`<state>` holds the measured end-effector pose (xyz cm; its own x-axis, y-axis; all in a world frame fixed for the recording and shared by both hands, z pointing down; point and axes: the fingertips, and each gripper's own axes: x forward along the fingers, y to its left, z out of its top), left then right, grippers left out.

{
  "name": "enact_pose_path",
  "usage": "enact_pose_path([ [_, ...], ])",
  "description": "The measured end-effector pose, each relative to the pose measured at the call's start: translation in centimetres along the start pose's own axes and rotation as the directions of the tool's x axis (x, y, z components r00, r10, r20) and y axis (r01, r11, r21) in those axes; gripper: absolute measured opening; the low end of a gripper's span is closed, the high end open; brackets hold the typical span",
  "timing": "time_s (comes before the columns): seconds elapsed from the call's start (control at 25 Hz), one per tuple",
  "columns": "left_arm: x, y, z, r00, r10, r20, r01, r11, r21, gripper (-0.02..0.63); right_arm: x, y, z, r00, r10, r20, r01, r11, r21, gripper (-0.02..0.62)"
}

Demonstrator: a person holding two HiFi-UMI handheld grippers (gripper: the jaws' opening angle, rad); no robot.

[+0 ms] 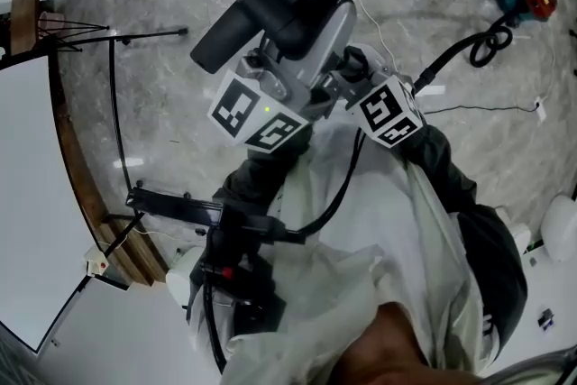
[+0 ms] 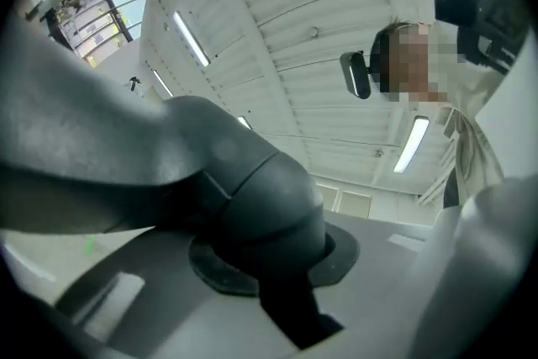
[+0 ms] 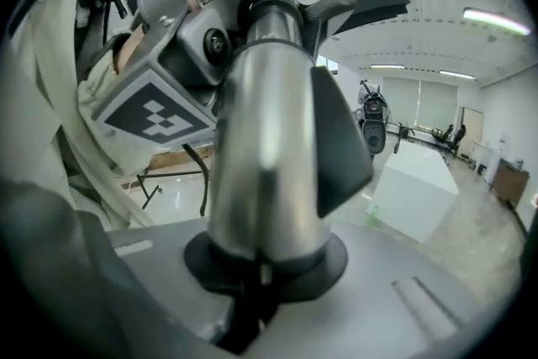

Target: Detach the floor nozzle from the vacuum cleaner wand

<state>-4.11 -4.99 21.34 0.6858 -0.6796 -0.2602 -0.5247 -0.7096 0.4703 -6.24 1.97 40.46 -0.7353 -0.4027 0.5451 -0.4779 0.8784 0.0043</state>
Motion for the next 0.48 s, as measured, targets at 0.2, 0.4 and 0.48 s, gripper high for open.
enact_pose_path([
  [0.2,-1.3,-6.0,0.0,0.894,-0.448,0.027,0.448,0.894,0.017,0.077,-2.4,3.5,-0.3,0.925,0.378,0.034,-0.375,0.924,-0.070,0.040],
  [0.4,-2.4,-8.1,-1.0,0.762,-0.647,0.023,0.647,0.762,-0.017,0.075,-4.5,5.4,-1.3,0.801,0.599,0.001,-0.599,0.800,-0.044,0.040],
  [0.48,-1.3,-6.7,-0.6,0.824,-0.565,0.052,0.567,0.823,-0.031,0.075,-3.6,4.5,-1.2,0.856,0.518,0.015,-0.517,0.856,-0.011,0.038],
])
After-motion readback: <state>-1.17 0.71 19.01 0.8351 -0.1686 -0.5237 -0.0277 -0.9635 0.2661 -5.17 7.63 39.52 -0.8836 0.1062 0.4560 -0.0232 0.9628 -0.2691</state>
